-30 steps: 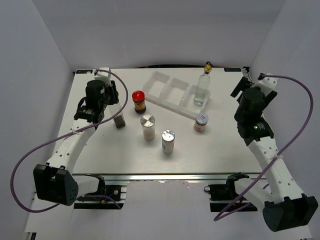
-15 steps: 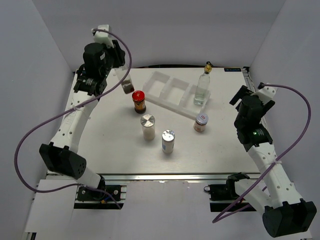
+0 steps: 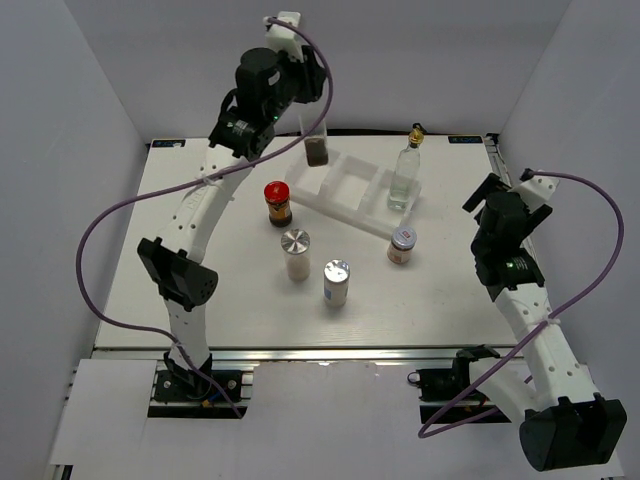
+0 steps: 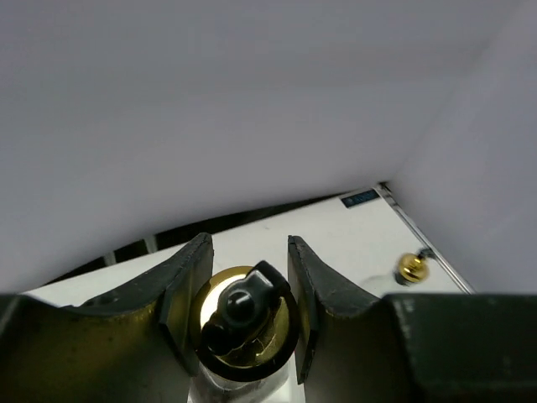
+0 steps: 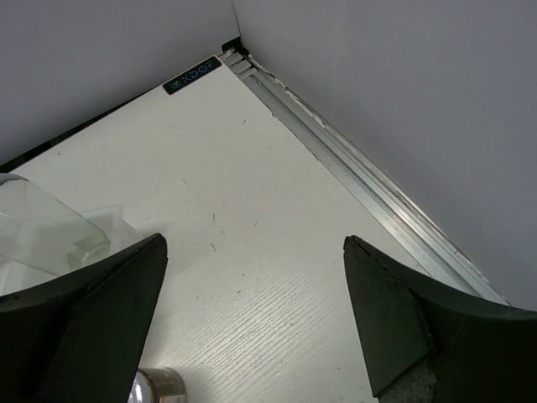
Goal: Organize the condiment bottles
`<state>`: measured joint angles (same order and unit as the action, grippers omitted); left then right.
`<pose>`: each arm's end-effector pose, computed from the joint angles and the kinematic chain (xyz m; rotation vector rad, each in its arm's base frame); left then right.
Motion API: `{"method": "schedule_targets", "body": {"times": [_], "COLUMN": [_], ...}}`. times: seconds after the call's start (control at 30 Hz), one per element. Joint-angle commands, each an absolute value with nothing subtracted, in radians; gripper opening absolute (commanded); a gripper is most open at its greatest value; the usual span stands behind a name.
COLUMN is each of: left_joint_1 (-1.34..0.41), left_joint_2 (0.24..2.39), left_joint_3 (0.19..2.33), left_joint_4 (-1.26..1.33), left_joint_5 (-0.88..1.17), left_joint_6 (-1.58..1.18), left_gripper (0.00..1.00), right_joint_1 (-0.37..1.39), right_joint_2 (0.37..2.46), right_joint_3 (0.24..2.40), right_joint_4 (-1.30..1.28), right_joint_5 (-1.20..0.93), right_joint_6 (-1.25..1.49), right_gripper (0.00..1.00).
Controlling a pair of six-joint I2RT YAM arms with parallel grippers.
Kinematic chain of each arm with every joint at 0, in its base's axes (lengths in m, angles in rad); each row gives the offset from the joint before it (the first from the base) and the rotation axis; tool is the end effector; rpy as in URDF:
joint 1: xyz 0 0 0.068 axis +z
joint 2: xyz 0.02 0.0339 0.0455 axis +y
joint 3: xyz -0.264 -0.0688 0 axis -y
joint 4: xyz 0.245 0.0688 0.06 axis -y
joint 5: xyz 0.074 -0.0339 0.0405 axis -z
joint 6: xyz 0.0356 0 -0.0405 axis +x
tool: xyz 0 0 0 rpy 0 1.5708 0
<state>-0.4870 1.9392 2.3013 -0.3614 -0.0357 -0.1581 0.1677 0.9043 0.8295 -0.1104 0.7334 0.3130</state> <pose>0.3828 -0.2013 0.5028 0.2323 1.5731 -0.4774 0.2054 0.0106 0.3440 0.6386 1.5931 -0.2869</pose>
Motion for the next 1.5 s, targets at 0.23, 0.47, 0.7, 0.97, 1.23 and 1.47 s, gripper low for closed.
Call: {"method": "schedule_targets", "body": {"times": [0.23,0.47,0.7,0.97,1.23,1.47], "left_joint_1": [-0.695,-0.773,-0.802,-0.802,-0.802,-0.804], "left_joint_2": [1.939,2.000,2.078,2.134,2.163,2.157], "left_joint_3": [2.292,2.243,2.246,2.186,2.154,2.086], "left_joint_4": [-0.210,-0.120,-0.045,0.100,0.141,0.205], "left_joint_5": [0.054,0.049,0.041,0.081,0.083,0.074], "left_joint_6": [-0.118,-0.110,-0.103,-0.087,-0.063,-0.046], "left_gripper": [0.00,0.00,0.00,0.00,0.00,0.00], "right_joint_1": [0.109,0.106,0.103,0.103,0.103,0.103], "right_joint_2": [0.839,0.779,0.735,0.684,0.689,0.692], "right_joint_3": [0.715,0.638,0.618,0.600,0.595,0.597], "right_joint_4": [-0.061,-0.043,-0.043,-0.055,-0.045,-0.046], "right_joint_5": [0.592,0.586,0.580,0.538,0.548,0.529], "right_joint_6": [0.411,0.426,0.420,0.419,0.407,0.396], "right_gripper": [0.89,0.90,0.89,0.89,0.90,0.89]}}
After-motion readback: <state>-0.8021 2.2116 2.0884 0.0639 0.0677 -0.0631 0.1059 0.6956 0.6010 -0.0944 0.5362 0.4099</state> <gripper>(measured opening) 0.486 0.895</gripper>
